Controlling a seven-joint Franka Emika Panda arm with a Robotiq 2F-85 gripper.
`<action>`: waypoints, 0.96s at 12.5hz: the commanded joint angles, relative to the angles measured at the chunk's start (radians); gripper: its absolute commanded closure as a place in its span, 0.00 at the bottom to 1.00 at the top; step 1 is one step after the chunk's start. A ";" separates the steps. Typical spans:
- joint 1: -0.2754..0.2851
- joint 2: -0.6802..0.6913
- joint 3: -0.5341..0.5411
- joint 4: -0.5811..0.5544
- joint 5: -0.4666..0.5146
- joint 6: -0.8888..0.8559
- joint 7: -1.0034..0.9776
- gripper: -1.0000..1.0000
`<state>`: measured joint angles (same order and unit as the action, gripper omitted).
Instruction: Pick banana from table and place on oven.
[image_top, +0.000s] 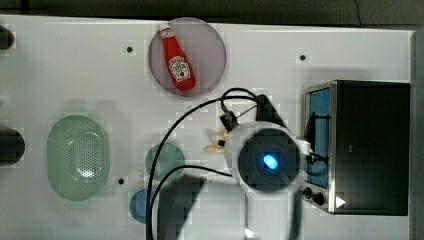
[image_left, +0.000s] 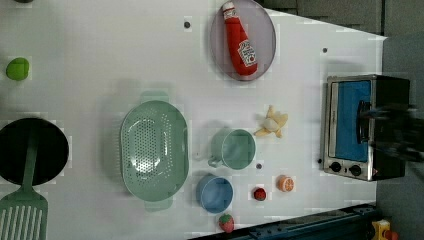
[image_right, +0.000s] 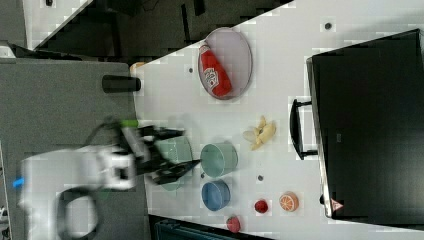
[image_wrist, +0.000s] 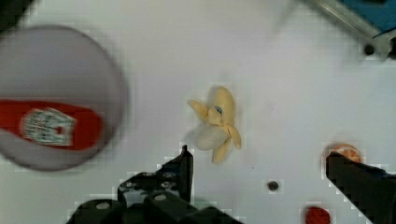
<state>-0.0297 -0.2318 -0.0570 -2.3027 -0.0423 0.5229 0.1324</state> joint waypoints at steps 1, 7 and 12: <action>0.016 0.072 0.007 -0.078 0.013 0.106 0.026 0.00; 0.015 0.329 -0.018 -0.136 0.013 0.408 0.023 0.00; 0.014 0.519 -0.020 -0.145 0.013 0.614 0.023 0.00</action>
<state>-0.0225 0.2786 -0.0691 -2.4258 -0.0203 1.1260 0.1327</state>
